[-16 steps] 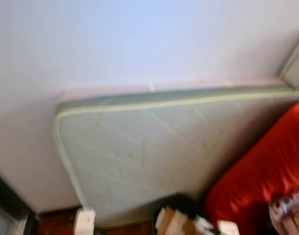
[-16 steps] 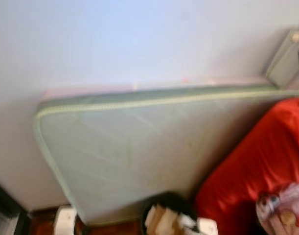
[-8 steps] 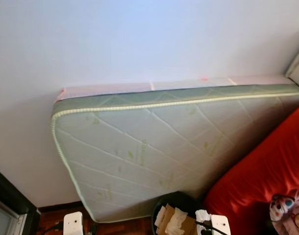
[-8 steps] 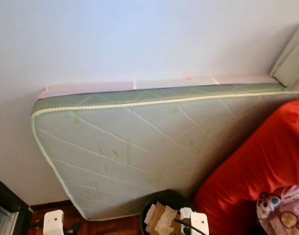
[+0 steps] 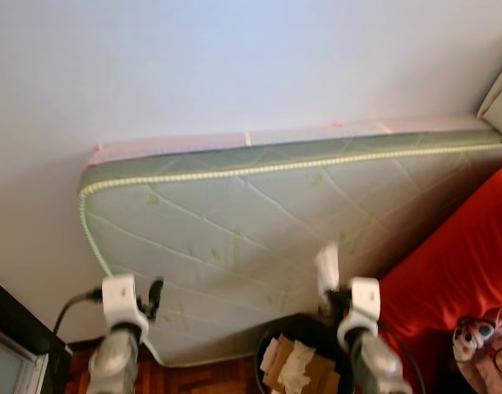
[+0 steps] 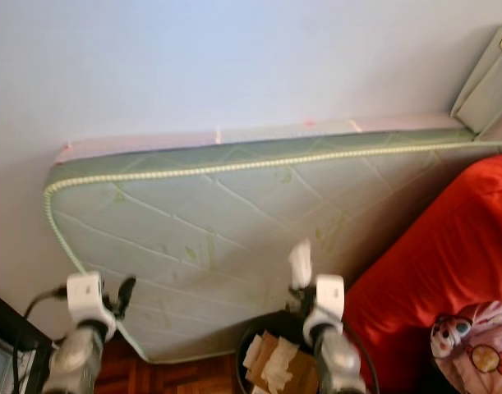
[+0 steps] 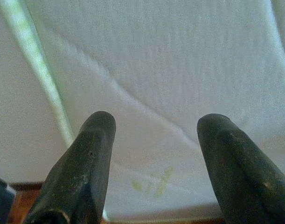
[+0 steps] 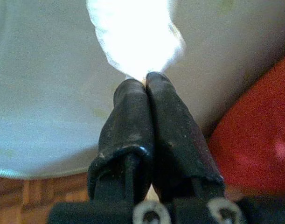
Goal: Clean up the room
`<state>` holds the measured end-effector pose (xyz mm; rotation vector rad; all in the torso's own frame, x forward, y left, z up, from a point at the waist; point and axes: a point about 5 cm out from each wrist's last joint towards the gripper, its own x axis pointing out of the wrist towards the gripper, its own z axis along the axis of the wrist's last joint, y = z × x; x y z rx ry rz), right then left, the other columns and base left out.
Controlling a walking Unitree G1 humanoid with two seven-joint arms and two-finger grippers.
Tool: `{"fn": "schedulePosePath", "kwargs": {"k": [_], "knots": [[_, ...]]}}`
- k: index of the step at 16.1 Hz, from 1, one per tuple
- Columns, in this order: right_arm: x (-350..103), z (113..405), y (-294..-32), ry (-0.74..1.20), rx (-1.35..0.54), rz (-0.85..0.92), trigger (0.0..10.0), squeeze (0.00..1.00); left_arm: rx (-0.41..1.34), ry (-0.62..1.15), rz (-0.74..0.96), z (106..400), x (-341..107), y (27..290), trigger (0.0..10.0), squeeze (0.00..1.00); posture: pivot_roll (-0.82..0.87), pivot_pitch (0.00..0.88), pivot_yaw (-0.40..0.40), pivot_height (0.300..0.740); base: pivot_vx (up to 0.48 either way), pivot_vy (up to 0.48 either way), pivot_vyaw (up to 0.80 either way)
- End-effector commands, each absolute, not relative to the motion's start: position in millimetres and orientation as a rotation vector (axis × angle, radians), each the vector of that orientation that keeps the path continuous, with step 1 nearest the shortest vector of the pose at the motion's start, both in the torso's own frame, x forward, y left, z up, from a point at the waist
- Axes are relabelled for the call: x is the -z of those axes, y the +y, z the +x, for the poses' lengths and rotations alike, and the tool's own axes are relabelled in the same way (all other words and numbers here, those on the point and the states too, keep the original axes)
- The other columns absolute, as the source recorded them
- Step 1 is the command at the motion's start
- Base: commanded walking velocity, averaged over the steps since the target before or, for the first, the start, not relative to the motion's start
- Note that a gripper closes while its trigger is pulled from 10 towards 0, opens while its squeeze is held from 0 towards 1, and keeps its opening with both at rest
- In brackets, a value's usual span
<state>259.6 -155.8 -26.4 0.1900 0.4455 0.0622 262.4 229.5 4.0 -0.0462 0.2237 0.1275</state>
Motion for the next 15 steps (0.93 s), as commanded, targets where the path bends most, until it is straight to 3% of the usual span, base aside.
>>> {"fn": "schedulePosePath", "kwargs": {"k": [1,5,15], "knots": [[16,269,-158,0.378,-0.063,0.194,10.0,0.0,-0.079,0.147,-0.017,271,-17,223,10.0,0.0,0.08,0.0,-0.055,0.74,0.0,0.0,0.0],[10,267,-176,0.295,0.048,0.224,10.0,0.0,0.016,0.07,-0.015,265,-26,207,10.0,0.0,0.07,0.0,-0.079,0.74,0.0,0.0,0.0],[-3,269,-172,0.18,0.008,0.213,10.0,0.0,0.139,-0.02,0.031,271,-59,193,10.0,0.0,0.07,0.0,-0.024,0.74,0.0,0.0,0.0]]}}
